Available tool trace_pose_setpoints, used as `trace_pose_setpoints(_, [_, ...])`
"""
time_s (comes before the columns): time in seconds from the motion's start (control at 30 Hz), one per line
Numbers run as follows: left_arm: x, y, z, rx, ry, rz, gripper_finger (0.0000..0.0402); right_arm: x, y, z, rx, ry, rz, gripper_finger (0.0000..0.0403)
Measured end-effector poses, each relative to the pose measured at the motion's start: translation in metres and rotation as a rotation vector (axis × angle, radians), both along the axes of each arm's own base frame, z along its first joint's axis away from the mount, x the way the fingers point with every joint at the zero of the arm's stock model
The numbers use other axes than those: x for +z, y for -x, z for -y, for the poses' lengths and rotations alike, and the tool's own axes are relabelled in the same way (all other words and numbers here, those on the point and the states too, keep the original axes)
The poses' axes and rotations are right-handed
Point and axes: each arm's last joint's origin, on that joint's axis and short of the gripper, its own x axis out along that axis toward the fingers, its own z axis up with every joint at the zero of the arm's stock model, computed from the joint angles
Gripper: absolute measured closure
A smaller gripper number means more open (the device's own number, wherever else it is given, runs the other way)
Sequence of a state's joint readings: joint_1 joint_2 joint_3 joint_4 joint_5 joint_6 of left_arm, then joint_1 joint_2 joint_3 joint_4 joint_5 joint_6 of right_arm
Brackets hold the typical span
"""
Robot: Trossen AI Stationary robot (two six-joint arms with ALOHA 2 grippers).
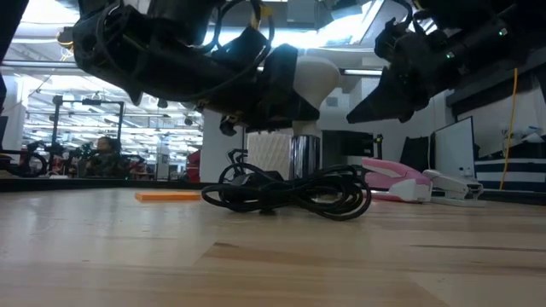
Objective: Screw lightbulb
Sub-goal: Remove the lightbulb from the lamp
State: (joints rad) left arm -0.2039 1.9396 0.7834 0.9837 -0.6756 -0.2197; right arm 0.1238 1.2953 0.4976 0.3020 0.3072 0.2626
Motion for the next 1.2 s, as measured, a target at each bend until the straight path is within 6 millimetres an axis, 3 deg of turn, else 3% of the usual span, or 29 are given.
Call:
trace_pose_setpoints(0.27, [0.006,-0.001,-0.001,0.02,-0.036,0.043,0.026,-0.005,0.0,0.003,-0.083,0.049,-0.028,0.0391])
trace_pose_setpoints(0.9, [0.004,-0.002,-0.013,0.056,-0.053,0.017,0.0259,-0.062,-0.026,0.0,-0.088,0.117,-0.114,0.0391])
trace_pose_setpoints(1.2, [0.004,-0.002,-0.013,0.062,-0.054,0.011,0.026,-0.066,-0.041,-0.004,-0.012,0.06,-0.119,0.0391])
